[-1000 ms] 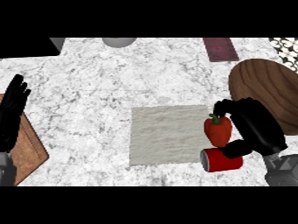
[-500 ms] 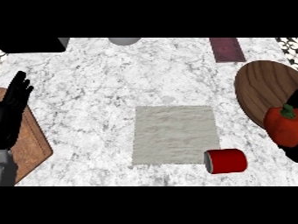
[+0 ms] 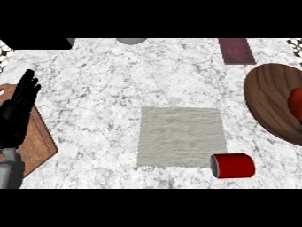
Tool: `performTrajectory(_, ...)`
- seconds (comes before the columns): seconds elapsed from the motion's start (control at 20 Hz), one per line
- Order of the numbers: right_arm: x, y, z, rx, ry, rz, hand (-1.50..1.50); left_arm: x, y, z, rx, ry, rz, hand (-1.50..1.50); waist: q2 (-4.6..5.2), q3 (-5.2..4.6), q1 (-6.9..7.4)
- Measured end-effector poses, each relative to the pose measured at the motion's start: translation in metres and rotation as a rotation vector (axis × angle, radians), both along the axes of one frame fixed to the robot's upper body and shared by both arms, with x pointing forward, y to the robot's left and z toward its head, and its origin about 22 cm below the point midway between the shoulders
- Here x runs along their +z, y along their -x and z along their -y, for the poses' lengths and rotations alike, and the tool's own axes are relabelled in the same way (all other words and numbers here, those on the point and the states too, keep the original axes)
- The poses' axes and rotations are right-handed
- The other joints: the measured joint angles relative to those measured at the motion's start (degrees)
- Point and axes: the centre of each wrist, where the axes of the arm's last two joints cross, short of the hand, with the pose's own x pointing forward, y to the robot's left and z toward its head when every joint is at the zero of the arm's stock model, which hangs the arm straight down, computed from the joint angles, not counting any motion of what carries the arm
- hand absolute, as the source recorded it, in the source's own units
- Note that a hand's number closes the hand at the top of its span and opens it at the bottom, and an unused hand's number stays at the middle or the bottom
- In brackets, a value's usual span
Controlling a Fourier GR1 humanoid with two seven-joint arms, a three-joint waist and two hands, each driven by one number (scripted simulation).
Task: Pick the bell pepper from the placemat and place it in the bowl
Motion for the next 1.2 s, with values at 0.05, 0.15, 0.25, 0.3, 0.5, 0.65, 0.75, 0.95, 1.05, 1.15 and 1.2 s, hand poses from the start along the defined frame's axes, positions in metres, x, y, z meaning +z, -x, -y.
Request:
performTrajectory(0.05,-0.003,-0.006,0.007,-0.003,-0.006,0.000,1.50,0.000,0.000,-0.002,0.000,-0.002,-0.001,0.00,0.02,0.00,0.07)
performTrajectory(0.15,-0.011,-0.020,0.018,-0.005,-0.011,-0.005,1.50,0.000,0.000,0.003,-0.009,-0.001,0.003,0.00,0.06,0.00,0.28)
performTrajectory(0.25,-0.021,-0.036,0.025,-0.013,-0.019,-0.007,1.50,-0.001,0.002,0.001,-0.018,-0.002,0.003,0.00,0.13,0.01,0.58)
performTrajectory(0.3,-0.024,-0.045,0.026,-0.012,-0.023,-0.007,1.50,0.001,0.000,0.001,-0.018,-0.002,0.005,0.00,0.14,0.01,0.61)
performTrajectory(0.5,-0.041,-0.071,0.042,-0.007,-0.027,-0.010,1.50,0.002,-0.005,0.004,-0.023,0.000,0.011,0.00,0.21,0.02,0.78)
performTrajectory(0.65,-0.052,-0.080,0.052,-0.036,0.036,-0.053,1.50,0.000,-0.003,0.002,-0.026,0.004,0.011,0.00,0.35,-0.01,1.23)
performTrajectory(0.75,-0.062,-0.082,0.059,-0.090,0.091,-0.145,1.50,-0.001,-0.004,0.004,-0.034,0.005,0.015,0.00,0.58,0.00,1.70)
performTrajectory(0.95,-0.079,-0.087,0.076,-0.126,0.069,-0.273,-1.50,0.006,-0.009,0.005,-0.039,0.002,0.017,0.00,0.75,0.09,2.14)
performTrajectory(1.05,-0.083,-0.087,0.085,-0.097,0.067,-0.316,-1.50,0.005,-0.009,0.009,-0.042,0.001,0.014,0.00,0.80,0.13,2.22)
performTrajectory(1.15,-0.086,-0.087,0.092,-0.062,0.036,-0.327,-1.50,0.005,-0.009,0.011,-0.043,0.001,0.015,0.00,0.84,0.15,2.27)
performTrajectory(1.2,-0.088,-0.086,0.094,-0.048,0.000,-0.321,-1.50,0.005,-0.009,0.011,-0.044,0.001,0.016,0.00,0.86,0.17,2.33)
